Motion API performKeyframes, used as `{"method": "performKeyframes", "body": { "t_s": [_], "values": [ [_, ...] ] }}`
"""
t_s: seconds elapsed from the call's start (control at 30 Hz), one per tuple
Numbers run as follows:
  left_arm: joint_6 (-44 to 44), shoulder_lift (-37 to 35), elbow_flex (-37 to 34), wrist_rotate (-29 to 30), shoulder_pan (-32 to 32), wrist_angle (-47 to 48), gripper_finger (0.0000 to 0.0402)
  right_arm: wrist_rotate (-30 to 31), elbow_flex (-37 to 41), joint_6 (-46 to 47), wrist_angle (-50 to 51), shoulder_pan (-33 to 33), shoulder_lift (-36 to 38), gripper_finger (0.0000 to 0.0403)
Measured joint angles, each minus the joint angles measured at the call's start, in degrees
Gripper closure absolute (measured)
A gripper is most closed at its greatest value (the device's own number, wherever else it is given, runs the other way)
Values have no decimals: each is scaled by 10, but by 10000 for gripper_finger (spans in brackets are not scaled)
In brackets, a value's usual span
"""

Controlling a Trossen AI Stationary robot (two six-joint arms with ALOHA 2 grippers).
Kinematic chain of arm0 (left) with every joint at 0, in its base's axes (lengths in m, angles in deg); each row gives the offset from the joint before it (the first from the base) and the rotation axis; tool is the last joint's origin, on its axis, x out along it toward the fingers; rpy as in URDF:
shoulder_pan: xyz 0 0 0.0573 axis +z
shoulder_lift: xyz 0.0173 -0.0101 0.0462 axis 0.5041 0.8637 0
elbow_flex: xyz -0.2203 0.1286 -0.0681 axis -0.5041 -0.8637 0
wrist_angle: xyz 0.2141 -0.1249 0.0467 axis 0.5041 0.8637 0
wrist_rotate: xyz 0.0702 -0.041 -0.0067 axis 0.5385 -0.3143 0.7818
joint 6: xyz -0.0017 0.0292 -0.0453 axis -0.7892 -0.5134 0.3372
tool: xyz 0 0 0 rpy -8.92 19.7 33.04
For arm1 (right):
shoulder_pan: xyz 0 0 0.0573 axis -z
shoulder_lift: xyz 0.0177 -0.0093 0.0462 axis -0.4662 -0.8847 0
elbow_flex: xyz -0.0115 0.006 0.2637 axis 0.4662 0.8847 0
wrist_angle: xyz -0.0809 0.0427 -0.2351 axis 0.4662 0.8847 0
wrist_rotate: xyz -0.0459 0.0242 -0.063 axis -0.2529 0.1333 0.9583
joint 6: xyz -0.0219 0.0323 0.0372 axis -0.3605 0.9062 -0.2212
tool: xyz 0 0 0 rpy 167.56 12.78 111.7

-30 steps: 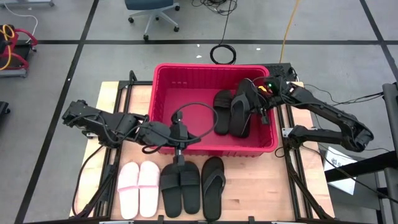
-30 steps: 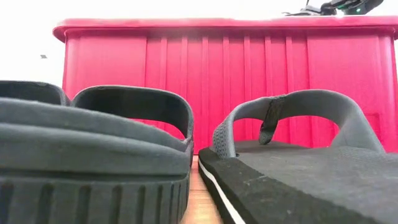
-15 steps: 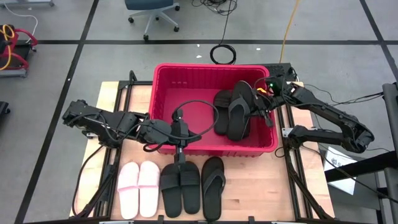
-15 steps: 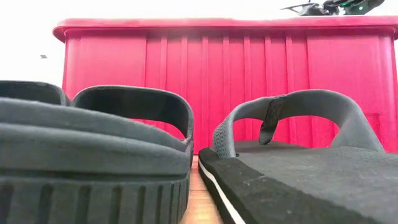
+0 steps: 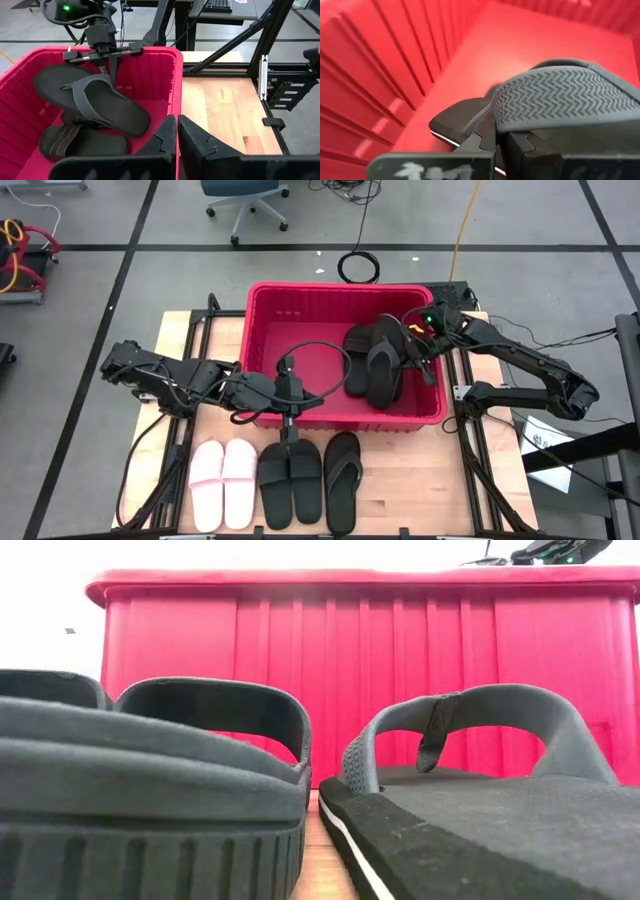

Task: Pick and place slides into bin
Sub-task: Put the black slipper into the red bin

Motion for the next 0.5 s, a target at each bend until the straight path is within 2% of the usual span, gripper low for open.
{"method": "performKeyframes", "body": {
  "t_s": [0.2, 0.5],
  "values": [
    [0, 0, 0, 0, 0, 0, 400, 36, 0, 2, 25, 0, 0, 403],
    [0, 0, 0, 0, 0, 0, 383, 65, 1, -2, 16, 0, 0, 403]
  ]
}}
